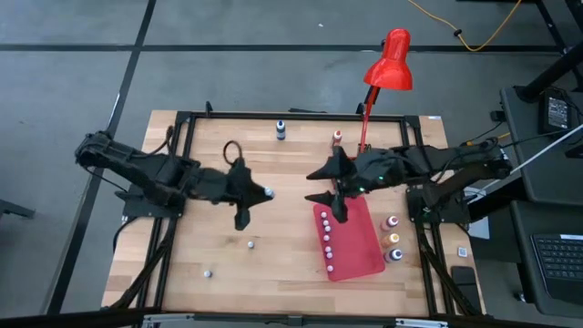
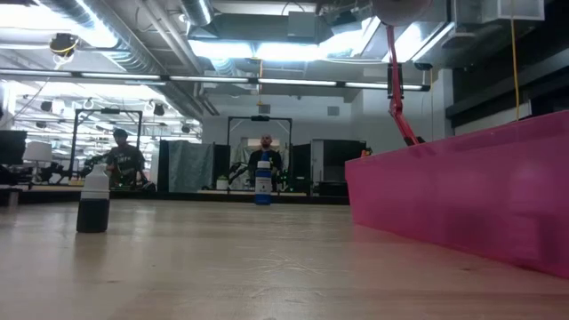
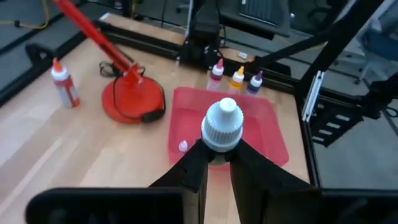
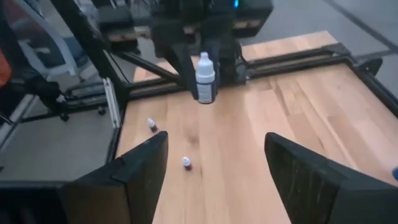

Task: Pick & Place food coloring
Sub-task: Put the small blue food coloring bottle into the red bin

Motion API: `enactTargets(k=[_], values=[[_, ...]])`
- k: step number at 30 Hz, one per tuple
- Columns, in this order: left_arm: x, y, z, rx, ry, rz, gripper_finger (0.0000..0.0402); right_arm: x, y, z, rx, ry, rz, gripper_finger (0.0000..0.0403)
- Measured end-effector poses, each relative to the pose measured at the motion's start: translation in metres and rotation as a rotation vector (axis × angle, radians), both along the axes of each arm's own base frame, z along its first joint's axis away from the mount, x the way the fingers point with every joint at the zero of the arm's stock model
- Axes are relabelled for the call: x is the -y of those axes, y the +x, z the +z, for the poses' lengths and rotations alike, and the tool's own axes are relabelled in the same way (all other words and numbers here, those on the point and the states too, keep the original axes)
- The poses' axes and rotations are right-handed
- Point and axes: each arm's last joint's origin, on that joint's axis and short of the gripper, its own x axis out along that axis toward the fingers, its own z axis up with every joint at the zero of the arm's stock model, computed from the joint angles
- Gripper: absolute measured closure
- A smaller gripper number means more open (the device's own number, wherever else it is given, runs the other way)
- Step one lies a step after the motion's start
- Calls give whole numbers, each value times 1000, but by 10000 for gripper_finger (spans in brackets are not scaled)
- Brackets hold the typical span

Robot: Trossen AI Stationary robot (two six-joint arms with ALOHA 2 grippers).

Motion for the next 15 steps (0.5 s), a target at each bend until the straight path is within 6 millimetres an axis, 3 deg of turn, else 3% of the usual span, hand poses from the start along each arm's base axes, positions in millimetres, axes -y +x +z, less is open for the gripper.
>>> enactTargets(k=[8,15], values=[[-13,31,8,-80,34,-83,355,-1,31,11,-70,-11,37,135],[-9,57,6,-108,43,-147,355,-1,58,5,-170,-5,90,134]])
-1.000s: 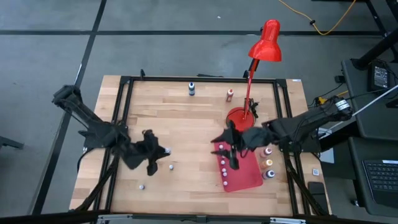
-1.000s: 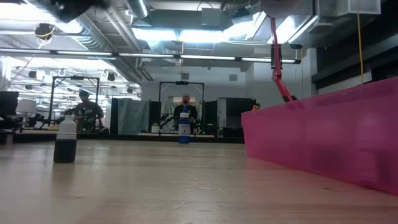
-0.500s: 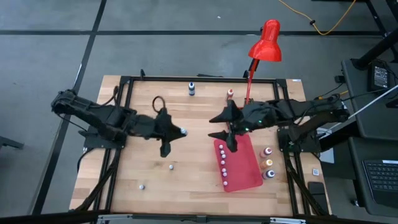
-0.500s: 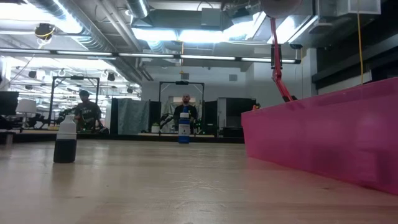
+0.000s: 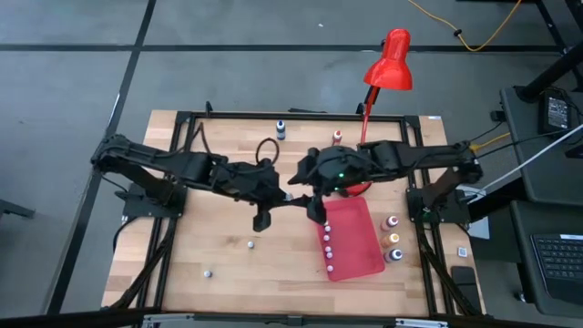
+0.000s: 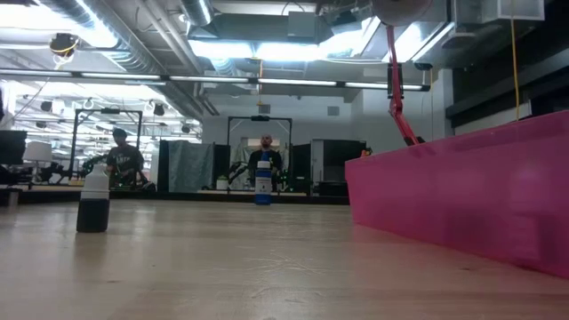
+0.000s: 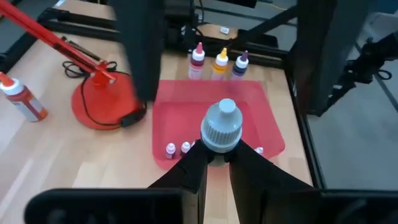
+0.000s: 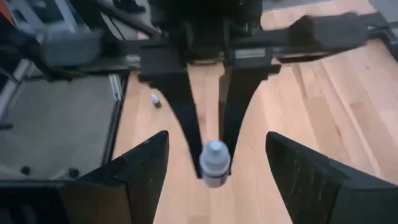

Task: Pick & Place food coloring
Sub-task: Put the small blue food coloring bottle into the red bin

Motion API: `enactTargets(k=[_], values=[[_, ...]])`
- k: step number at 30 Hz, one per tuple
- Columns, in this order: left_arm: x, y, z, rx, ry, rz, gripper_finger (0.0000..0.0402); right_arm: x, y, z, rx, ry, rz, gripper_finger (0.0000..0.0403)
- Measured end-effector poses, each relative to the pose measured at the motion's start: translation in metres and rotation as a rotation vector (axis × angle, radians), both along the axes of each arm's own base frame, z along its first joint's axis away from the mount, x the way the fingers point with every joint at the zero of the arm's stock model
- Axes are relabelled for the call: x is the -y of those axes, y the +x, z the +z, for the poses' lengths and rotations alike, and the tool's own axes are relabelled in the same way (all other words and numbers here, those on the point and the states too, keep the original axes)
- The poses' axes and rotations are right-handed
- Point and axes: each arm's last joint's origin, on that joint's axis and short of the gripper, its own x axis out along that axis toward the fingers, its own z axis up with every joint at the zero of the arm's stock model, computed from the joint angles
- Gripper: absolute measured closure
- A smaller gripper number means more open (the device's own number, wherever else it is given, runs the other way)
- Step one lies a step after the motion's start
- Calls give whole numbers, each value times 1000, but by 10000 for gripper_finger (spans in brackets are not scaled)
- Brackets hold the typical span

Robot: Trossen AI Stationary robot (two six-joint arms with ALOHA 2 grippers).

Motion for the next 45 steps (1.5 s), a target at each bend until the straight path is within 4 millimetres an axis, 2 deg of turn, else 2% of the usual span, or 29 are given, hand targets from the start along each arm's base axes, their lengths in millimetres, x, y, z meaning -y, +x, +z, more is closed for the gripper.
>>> enactTargets(k=[6,10,23,45], values=[[3,12,0,-3,7,-23,355,-3,10,-11,-65,4,34,134],[3,12,-1,-14,6,-22,354,-6,12,-16,-91,6,47,138],[2,8,-6,-74,6,5,354,-7,12,-16,-87,5,52,196],[7,7,-6,-73,-2,-11,354,-7,10,-18,-111,-20,66,245]])
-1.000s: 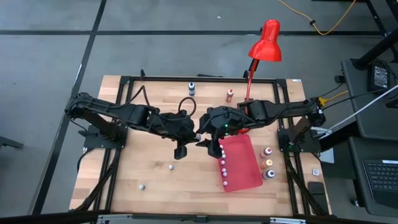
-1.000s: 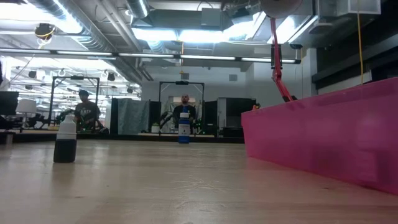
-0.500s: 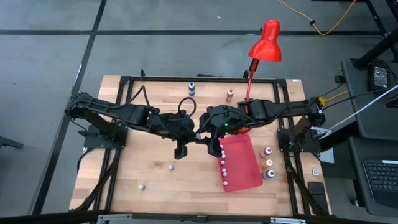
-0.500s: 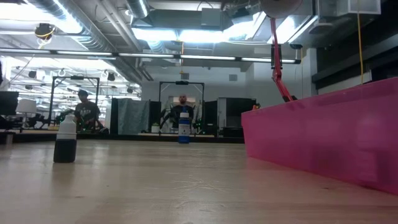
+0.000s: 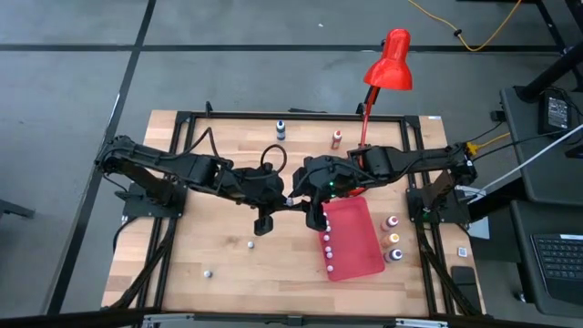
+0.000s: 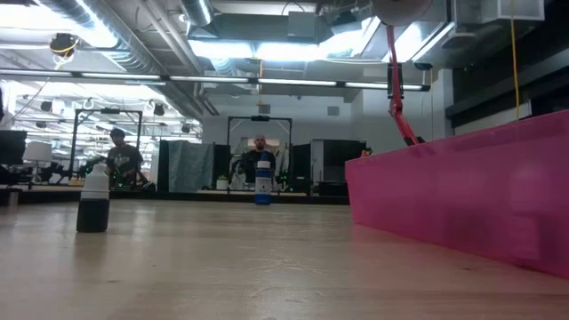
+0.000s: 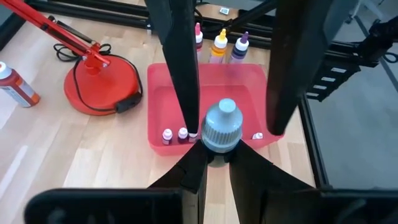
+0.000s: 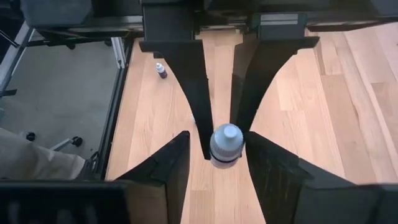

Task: Pick & Place food coloring
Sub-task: Put the small blue food coloring bottle into the red bin

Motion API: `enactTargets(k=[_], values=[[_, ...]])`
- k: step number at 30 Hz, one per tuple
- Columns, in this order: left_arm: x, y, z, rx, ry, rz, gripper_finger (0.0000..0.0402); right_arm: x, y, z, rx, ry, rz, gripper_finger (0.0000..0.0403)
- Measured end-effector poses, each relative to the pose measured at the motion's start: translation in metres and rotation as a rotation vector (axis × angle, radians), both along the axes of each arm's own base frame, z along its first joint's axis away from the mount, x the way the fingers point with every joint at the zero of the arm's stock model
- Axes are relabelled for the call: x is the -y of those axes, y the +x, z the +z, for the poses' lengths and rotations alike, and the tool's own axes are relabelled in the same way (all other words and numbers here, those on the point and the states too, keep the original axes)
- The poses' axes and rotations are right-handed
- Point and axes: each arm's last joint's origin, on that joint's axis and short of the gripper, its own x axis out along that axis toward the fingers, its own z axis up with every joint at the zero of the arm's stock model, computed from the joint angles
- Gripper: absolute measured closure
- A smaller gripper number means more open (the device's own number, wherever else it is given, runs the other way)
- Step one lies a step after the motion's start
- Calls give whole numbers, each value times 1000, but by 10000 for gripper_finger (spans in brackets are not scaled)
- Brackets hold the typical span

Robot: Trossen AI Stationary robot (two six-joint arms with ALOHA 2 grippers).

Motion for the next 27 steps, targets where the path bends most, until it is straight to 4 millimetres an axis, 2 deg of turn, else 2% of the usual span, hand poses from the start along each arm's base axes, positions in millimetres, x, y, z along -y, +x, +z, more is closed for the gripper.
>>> enactTargets(k=[19,27], values=[[0,0,0,-4,9,-6,354,-1,6,-7,-14,-36,16,318],[-1,-1,-2,-23,19,-7,343,-1,5,-8,-20,-49,19,324]])
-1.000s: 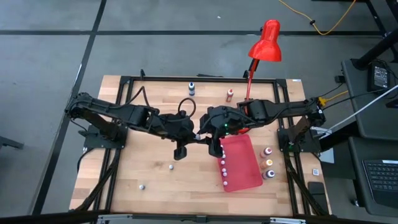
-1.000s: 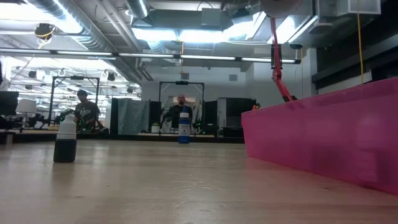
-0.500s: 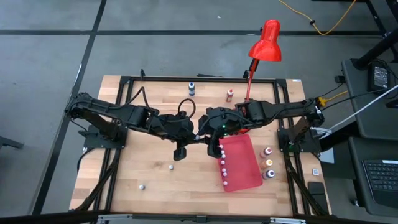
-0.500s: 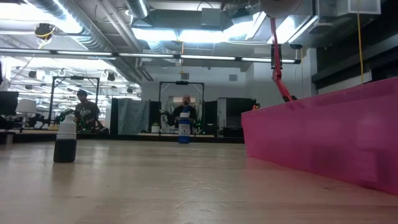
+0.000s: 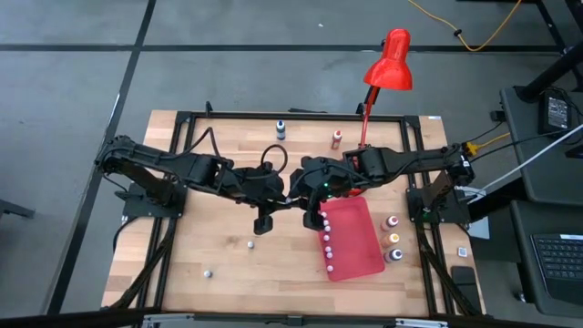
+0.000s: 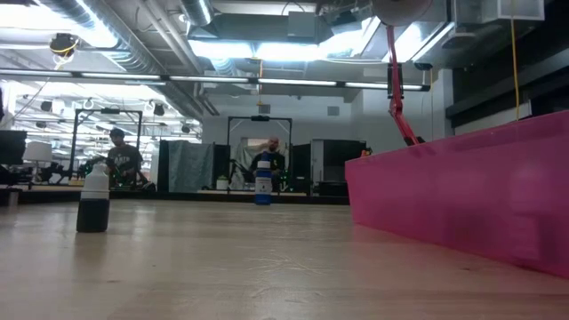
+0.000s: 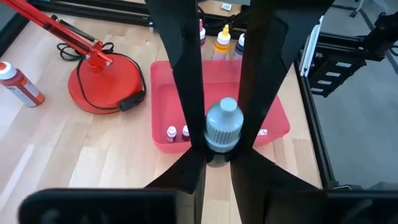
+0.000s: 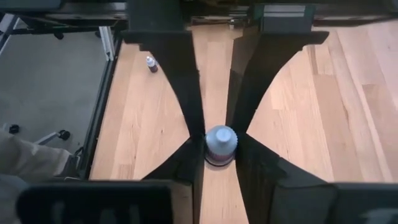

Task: Pick & Place food coloring
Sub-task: Put the small blue food coloring bottle into the red bin

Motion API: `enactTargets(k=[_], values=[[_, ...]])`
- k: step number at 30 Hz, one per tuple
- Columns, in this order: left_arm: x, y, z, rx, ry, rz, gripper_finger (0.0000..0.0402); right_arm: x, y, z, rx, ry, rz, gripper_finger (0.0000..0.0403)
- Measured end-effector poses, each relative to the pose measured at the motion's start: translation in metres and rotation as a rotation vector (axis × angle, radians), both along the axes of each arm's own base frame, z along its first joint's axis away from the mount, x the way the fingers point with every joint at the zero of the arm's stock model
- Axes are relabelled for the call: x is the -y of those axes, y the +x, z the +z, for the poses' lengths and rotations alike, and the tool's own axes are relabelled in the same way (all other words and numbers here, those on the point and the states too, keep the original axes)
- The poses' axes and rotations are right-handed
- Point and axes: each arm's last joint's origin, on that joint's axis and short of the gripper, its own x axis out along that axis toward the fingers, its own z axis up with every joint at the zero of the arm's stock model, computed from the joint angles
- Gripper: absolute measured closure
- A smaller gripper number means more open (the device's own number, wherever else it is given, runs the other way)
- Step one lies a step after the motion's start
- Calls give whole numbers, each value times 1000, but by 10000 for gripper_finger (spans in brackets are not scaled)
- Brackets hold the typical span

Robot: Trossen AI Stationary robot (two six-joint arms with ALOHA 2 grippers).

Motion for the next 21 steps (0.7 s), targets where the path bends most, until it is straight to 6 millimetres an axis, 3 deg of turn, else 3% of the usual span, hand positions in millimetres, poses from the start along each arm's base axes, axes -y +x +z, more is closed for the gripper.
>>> enactTargets(k=[4,12,16,21], values=[[-2,-10,-3,-88,2,15,307,-1,-10,-2,-75,-12,-46,329],[-23,-36,-6,-250,115,195,190,-27,-33,-3,-141,-90,-131,334],[-29,-37,-2,-219,173,213,155,-49,-39,-20,-179,-112,-151,335],[-38,-35,1,-194,170,242,147,-73,-51,-57,-250,-196,-200,333]])
